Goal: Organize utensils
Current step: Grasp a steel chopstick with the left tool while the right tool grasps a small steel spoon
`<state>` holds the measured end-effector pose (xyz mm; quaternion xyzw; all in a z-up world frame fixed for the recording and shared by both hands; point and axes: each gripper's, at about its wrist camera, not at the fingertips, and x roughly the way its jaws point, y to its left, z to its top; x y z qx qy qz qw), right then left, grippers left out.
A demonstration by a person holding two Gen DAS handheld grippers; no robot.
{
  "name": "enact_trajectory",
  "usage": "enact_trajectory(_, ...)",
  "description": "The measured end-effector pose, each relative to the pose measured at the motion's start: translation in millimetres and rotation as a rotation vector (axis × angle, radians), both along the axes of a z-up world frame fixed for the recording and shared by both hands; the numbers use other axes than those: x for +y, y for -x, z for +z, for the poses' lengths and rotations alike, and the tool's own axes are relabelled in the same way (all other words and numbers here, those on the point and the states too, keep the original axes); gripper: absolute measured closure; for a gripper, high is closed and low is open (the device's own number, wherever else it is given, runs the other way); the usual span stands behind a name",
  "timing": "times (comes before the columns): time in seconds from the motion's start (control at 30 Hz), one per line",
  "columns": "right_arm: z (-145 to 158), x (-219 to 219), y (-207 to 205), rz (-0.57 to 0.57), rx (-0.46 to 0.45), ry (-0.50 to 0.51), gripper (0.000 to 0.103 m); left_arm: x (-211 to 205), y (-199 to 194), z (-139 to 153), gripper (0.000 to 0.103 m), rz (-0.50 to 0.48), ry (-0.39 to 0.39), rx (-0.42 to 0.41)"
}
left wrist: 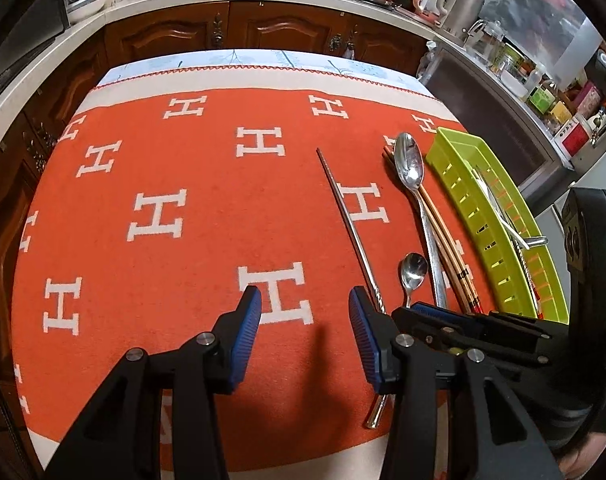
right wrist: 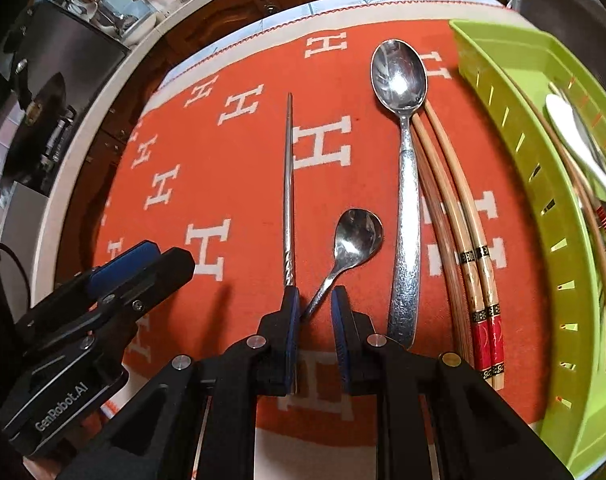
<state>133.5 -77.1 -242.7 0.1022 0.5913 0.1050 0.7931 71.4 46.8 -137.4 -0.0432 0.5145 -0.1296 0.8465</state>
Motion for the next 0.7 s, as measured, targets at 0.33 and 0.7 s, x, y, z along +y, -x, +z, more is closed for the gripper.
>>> enact_trajectory(0.33, 5, 9, 4, 0.061, -0.028, 0.128, 0.097, -8, -4, -2, 0.059, -0.011, 0.009, 0.013)
enact_trajectory(0.7, 18, -32, 5, 0.017, -0.05, -0.018, 0.102, -20, -24, -22, 0.059, 0.014, 0.13, 0.173)
